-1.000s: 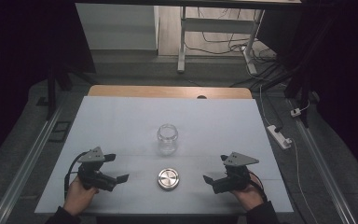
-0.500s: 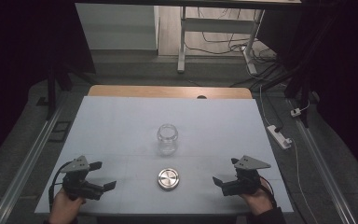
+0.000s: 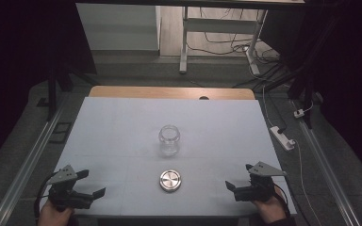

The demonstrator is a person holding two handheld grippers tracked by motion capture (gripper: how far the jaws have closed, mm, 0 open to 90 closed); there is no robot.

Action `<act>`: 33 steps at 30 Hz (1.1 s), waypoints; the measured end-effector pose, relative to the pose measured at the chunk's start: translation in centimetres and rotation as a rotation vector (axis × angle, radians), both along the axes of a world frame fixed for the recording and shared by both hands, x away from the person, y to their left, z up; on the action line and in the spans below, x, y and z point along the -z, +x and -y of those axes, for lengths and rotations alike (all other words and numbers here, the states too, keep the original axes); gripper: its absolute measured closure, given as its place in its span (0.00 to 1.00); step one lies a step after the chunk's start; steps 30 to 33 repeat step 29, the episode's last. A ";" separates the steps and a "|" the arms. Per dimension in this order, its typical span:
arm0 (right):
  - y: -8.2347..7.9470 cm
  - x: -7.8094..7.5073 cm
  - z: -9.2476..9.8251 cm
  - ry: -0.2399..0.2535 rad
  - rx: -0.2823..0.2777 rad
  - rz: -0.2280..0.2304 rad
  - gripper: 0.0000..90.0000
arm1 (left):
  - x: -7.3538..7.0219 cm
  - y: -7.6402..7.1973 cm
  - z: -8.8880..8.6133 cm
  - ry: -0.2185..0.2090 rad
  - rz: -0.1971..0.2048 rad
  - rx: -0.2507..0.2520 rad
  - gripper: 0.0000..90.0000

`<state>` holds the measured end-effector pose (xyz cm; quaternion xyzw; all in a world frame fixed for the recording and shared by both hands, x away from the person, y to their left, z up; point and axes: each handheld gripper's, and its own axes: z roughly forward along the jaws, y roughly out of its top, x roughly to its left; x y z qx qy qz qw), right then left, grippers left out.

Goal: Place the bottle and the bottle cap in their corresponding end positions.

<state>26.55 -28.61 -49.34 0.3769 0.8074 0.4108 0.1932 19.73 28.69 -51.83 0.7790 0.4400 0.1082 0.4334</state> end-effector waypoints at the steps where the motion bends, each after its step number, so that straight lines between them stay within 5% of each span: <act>1: -0.1 0.0 0.2 0.004 0.007 -0.002 0.00 | 0.0 -0.1 -0.1 0.002 -0.001 -0.009 0.00; 20: -1.5 0.1 2.3 -0.007 0.088 -0.048 0.00 | 0.6 -1.8 -1.4 0.076 -0.042 -0.110 0.00; 33: -1.7 0.2 2.1 -0.029 0.077 -0.067 0.00 | 0.7 -1.7 -1.3 0.094 -0.062 -0.103 0.00</act>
